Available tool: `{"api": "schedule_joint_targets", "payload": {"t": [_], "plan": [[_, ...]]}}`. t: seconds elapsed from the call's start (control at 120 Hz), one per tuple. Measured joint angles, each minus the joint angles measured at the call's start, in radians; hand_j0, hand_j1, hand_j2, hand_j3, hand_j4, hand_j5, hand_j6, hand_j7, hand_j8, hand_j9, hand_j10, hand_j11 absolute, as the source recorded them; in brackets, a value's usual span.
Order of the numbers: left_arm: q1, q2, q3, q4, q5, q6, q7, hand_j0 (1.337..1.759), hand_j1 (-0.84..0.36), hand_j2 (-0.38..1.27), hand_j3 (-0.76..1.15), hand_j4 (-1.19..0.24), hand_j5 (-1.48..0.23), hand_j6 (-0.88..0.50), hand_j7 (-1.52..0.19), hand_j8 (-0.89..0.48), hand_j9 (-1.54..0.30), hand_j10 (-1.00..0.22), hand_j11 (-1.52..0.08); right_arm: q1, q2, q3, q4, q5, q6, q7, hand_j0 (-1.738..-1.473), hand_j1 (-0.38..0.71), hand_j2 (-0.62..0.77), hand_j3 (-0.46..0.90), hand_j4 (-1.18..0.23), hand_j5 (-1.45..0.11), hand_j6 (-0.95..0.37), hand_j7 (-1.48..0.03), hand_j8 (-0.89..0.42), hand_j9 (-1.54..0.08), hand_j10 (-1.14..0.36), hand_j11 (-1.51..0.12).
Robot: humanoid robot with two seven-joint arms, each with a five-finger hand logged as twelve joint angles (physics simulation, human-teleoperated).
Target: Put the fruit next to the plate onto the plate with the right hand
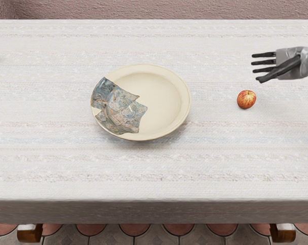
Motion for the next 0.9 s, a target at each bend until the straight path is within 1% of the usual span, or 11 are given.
{"api": "schedule_joint_targets", "payload": {"t": [0.117,0.217,0.258,0.317,0.417,0.5,0.592,0.658,0.717,0.792,0.9], "plan": [[0.0,0.0,0.0,0.0,0.0,0.0,0.0,1.658,0.35,0.0,0.0,0.0,0.0,0.0,0.0,0.0,0.0,0.0,0.0,0.006,0.0,-0.005,0.001,-0.01,0.0,0.0,-1.658,-0.35,0.0,0.0,0.0,0.0,0.0,0.0,0.0,0.0,0.0,0.0],[0.0,0.0,0.0,0.0,0.0,0.0,0.0,1.658,0.35,0.0,0.0,0.0,0.0,0.0,0.0,0.0,0.0,0.0,0.0,0.05,0.025,-0.01,0.028,-0.148,0.0,0.0,-1.658,-0.35,0.0,0.0,0.0,0.0,0.0,0.0,0.0,0.0,0.0,0.0],[0.001,0.0,0.0,0.0,0.0,0.0,0.0,1.658,0.35,0.0,0.0,0.0,0.0,0.0,0.0,0.0,0.0,0.0,0.0,0.069,0.037,-0.012,0.061,-0.22,0.0,0.0,-1.658,-0.35,0.0,0.0,0.0,0.0,0.0,0.0,0.0,0.0,0.0,0.0],[0.001,0.0,0.0,0.0,0.0,0.0,0.0,1.658,0.35,0.0,0.0,0.0,0.0,0.0,0.0,0.0,0.0,0.0,0.0,0.11,0.052,-0.03,0.137,-0.335,0.0,0.0,-1.658,-0.35,0.0,0.0,0.0,0.0,0.0,0.0,0.0,0.0,0.0,0.0],[0.002,0.0,0.0,0.0,0.0,0.0,0.0,1.658,0.35,0.0,0.0,0.0,0.0,0.0,0.0,0.0,0.0,0.0,0.0,0.21,0.074,-0.142,0.242,-0.457,0.0,0.0,-1.658,-0.35,0.0,0.0,0.0,0.0,0.0,0.0,0.0,0.0,0.0,0.0],[0.002,0.0,0.0,0.0,0.0,0.0,0.0,1.658,0.35,0.0,0.0,0.0,0.0,0.0,0.0,0.0,0.0,0.0,0.0,0.265,0.118,-0.241,0.281,-0.561,0.0,0.0,-1.658,-0.35,0.0,0.0,0.0,0.0,0.0,0.0,0.0,0.0,0.0,0.0],[0.007,0.0,0.0,0.0,0.001,0.0,0.0,1.658,0.35,0.0,0.0,0.0,0.0,0.0,0.0,0.0,0.0,0.0,0.0,0.306,0.162,-0.302,0.302,-0.699,0.0,0.0,-1.658,-0.35,0.0,0.0,0.0,0.0,0.0,0.0,0.0,0.0,0.0,0.0],[0.006,0.0,0.0,0.0,0.0,0.0,0.0,1.658,0.35,0.0,0.0,0.0,0.0,0.0,0.0,0.0,0.0,0.0,0.0,0.329,0.176,-0.325,0.317,-0.758,0.0,0.0,-1.658,-0.35,0.0,0.0,0.0,0.0,0.0,0.0,0.0,0.0,0.0,0.0],[0.006,0.0,0.0,0.0,0.0,0.0,0.0,1.658,0.35,0.0,0.0,0.0,0.0,0.0,0.0,0.0,0.0,0.0,0.0,0.341,0.17,-0.357,0.367,-0.794,-0.002,0.0,-1.658,-0.35,0.0,0.0,0.0,0.0,0.0,0.0,0.0,0.0,0.0,0.0],[0.005,0.0,0.0,0.0,0.0,0.0,0.0,1.658,0.35,0.0,0.0,0.0,0.0,0.0,0.0,0.0,0.0,0.0,0.0,0.355,0.161,-0.464,0.448,-0.826,-0.154,0.0,-1.658,-0.35,0.0,0.0,0.0,0.0,0.0,0.0,0.0,0.0,0.0,0.0],[0.002,0.0,-0.001,0.0,0.0,0.0,0.0,1.658,0.35,0.0,0.0,0.0,0.0,0.0,0.0,0.0,0.0,0.0,0.0,0.372,0.169,-0.596,0.507,-0.844,-0.364,0.0,-1.658,-0.35,0.0,0.0,0.0,0.0,0.0,0.0,0.0,0.0,0.0,0.0]]}}
